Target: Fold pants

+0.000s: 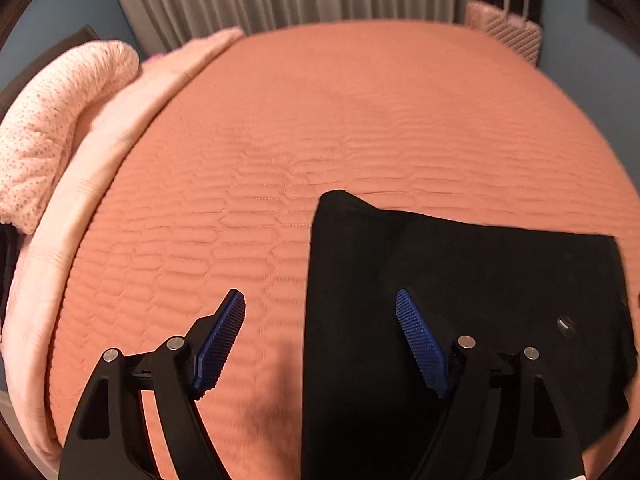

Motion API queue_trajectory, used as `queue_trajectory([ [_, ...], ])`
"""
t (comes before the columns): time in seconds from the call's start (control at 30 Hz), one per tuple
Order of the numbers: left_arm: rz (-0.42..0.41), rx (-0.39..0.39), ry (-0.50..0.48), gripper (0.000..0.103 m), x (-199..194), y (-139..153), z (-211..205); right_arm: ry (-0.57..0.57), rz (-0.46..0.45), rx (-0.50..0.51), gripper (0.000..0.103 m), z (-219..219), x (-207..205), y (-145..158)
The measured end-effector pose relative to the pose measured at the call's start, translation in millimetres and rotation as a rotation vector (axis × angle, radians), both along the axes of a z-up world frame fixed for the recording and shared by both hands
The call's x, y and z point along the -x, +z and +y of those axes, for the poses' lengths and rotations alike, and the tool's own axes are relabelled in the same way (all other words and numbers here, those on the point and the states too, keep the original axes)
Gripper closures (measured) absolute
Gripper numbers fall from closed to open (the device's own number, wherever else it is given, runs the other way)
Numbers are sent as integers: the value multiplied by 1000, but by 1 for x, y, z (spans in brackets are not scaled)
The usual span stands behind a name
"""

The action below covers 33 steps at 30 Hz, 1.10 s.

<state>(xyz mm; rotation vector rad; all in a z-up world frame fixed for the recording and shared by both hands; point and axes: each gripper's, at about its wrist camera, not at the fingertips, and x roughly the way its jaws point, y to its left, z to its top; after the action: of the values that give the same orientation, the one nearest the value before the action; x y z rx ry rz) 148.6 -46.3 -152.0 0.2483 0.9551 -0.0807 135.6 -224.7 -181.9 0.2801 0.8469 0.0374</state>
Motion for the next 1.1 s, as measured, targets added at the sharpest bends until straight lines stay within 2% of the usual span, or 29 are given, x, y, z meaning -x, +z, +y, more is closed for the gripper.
queue_trajectory([
  [0.03, -4, -8, -11, 23, 22, 1, -2, 28, 44, 42, 82, 9, 8, -17],
  [0.07, -1, -11, -25, 20, 27, 1, -15, 35, 84, 79, 84, 5, 12, -33],
  [0.1, 9, -29, -37, 17, 36, -5, -30, 26, 111, 84, 85, -2, 12, -54],
  [0.13, 44, -86, -48, 17, 46, -26, -33, 5, 100, 36, 86, -11, 14, -61],
  [0.17, 86, -138, -49, 16, 40, -46, -30, -39, 88, -12, 86, -17, 18, -49],
  [0.2, 87, -126, -47, 17, 44, -50, -25, -55, 64, -20, 85, -19, 25, -36],
  [0.23, 60, -111, -14, 21, 52, -36, -16, -54, 20, -6, 81, -14, 33, -21],
  [0.27, 34, -102, 6, 22, 59, -31, -10, -26, -16, 22, 81, -3, 39, -10],
  [0.3, 8, -75, 15, 18, 67, -21, -5, 6, -8, 58, 82, 6, 37, -10],
  [0.33, -4, -57, 16, 18, 70, -17, -3, 27, 29, 113, 83, 14, 30, -20],
  [0.37, 20, -86, 18, 18, 68, -27, -3, 34, 71, 155, 83, 13, 28, -38],
  [0.4, 63, -131, 25, 17, 63, -46, -4, 40, 120, 164, 83, 4, 26, -64],
  [0.43, 98, -106, 25, 14, 60, -62, 0, 25, 111, 125, 80, -6, 22, -75],
  [0.47, 100, -62, 43, 14, 60, -58, 5, -17, 111, 48, 80, -14, 22, -69],
  [0.5, 114, -43, 73, 18, 60, -46, 9, -69, 115, -7, 78, -17, 23, -53],
  [0.53, 103, -45, 92, 21, 63, -34, 11, -95, 102, -12, 76, -17, 27, -42],
  [0.57, 49, -24, 85, 20, 73, -9, 10, -115, 72, -10, 75, -15, 31, -24],
  [0.63, -9, -19, 56, 17, 88, 21, 2, -89, 7, 9, 74, 3, 39, 6],
  [0.67, -33, -33, 47, 17, 93, 32, -3, -87, -11, 31, 65, 9, 40, 14],
  [0.73, -74, -43, 22, 17, 106, 53, -15, -99, -48, 80, 21, 11, 59, 28],
  [0.77, -85, -38, 17, 17, 107, 60, -17, -104, -83, 108, 15, 14, 62, 35],
  [0.83, -104, -18, 5, 13, 123, 77, -28, -100, -121, 174, 9, 25, 69, 48],
  [0.9, -112, -19, 5, 13, 137, 88, -43, -99, -124, 220, 7, 23, 76, 49],
  [1.0, -99, -21, 9, 13, 150, 95, -48, -105, -124, 219, 7, 1, 124, 60],
  [1.1, -87, -13, 12, 13, 162, 98, -53, -115, -126, 183, 6, -1, 141, 63],
])
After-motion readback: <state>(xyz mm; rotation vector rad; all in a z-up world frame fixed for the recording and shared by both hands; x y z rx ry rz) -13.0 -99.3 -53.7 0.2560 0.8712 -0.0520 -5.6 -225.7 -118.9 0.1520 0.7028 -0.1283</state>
